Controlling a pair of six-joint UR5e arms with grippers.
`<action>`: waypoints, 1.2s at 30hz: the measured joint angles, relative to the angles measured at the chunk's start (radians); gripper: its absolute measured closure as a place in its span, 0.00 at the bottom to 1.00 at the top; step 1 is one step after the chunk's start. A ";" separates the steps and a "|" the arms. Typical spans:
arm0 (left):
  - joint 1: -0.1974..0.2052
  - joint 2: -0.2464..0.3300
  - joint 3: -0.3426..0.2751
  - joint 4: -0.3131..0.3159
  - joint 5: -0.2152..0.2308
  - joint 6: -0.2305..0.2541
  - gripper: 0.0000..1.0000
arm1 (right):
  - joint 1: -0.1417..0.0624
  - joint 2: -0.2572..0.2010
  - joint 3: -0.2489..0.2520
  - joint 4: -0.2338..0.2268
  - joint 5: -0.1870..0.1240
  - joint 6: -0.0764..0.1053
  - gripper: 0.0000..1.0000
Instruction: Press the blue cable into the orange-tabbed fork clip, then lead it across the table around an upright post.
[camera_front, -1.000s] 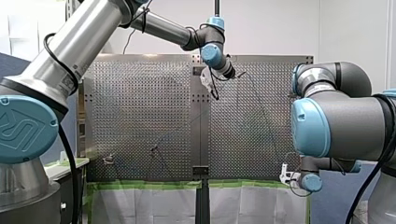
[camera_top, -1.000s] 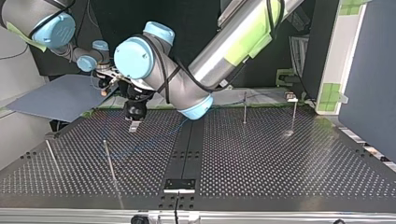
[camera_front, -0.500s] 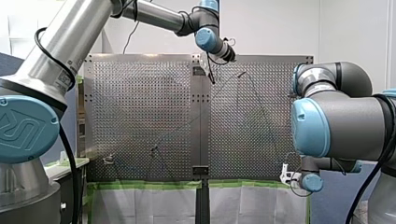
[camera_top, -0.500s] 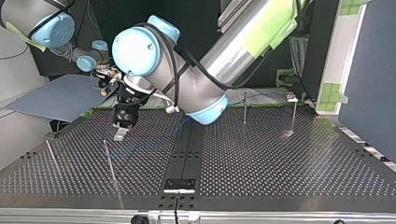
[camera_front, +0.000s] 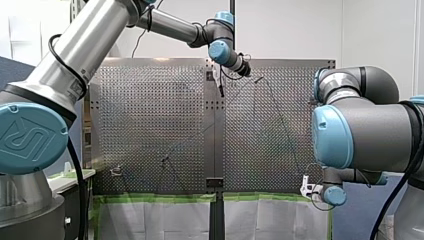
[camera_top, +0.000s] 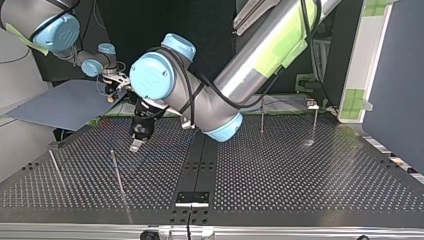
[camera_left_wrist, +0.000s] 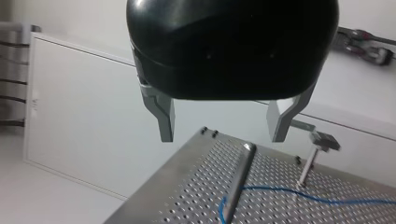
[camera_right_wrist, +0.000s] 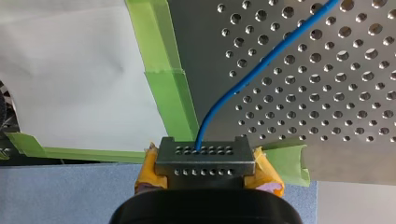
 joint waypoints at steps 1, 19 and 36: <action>0.001 -0.003 0.001 -0.002 -0.002 0.011 0.03 | 0.000 0.000 0.000 0.000 0.000 0.000 1.00; 0.008 -0.005 0.005 -0.047 -0.026 0.191 0.01 | 0.006 0.000 0.000 0.000 0.000 0.000 1.00; 0.003 -0.005 0.005 -0.029 0.001 0.189 0.01 | 0.006 0.000 0.000 -0.001 0.000 0.000 1.00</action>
